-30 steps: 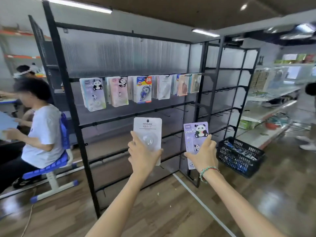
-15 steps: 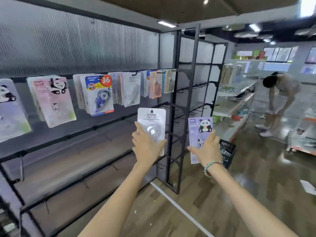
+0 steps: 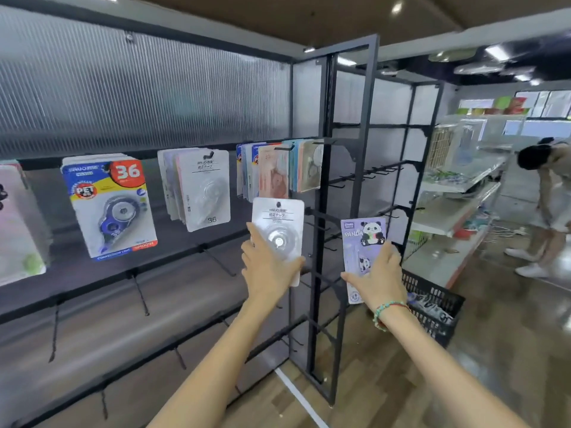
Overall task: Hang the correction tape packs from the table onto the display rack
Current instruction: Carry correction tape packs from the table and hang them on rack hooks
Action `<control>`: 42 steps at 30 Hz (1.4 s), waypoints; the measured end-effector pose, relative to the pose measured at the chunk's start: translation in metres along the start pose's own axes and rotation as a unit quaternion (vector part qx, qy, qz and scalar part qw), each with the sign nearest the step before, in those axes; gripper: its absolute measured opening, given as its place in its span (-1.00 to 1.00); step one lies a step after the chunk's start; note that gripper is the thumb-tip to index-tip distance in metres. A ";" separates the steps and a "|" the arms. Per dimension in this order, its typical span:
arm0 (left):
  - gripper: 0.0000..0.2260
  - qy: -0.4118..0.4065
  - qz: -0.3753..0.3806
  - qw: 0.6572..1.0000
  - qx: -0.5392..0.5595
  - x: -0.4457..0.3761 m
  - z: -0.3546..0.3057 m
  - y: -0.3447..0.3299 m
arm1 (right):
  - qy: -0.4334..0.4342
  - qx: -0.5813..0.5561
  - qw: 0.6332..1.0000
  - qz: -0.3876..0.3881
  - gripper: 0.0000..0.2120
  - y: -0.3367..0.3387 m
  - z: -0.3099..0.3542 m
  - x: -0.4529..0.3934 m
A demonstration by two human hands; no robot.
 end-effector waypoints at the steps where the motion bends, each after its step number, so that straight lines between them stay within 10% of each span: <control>1: 0.12 0.002 -0.012 1.000 -0.001 -0.011 -0.008 -0.006 | 0.006 0.003 1.000 0.004 0.10 0.004 -0.005 -0.017; 18: 0.10 0.027 -0.198 0.975 -0.097 -0.150 -0.080 -0.044 | 0.173 -0.052 0.982 0.048 0.05 0.039 0.024 -0.236; 42: 0.14 0.076 -0.280 0.953 -0.087 -0.206 -0.064 -0.065 | 0.285 -0.044 0.955 0.068 0.06 0.043 0.058 -0.316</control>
Point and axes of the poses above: each hand's wrist, its own x-axis away from the middle knuckle, its own y-axis out of the back of the hand, z = x × y, the point moved 1 cm from there along -x, towards the middle knuckle, and after that the axes turned 14 degrees about z, right-handed, at the moved point
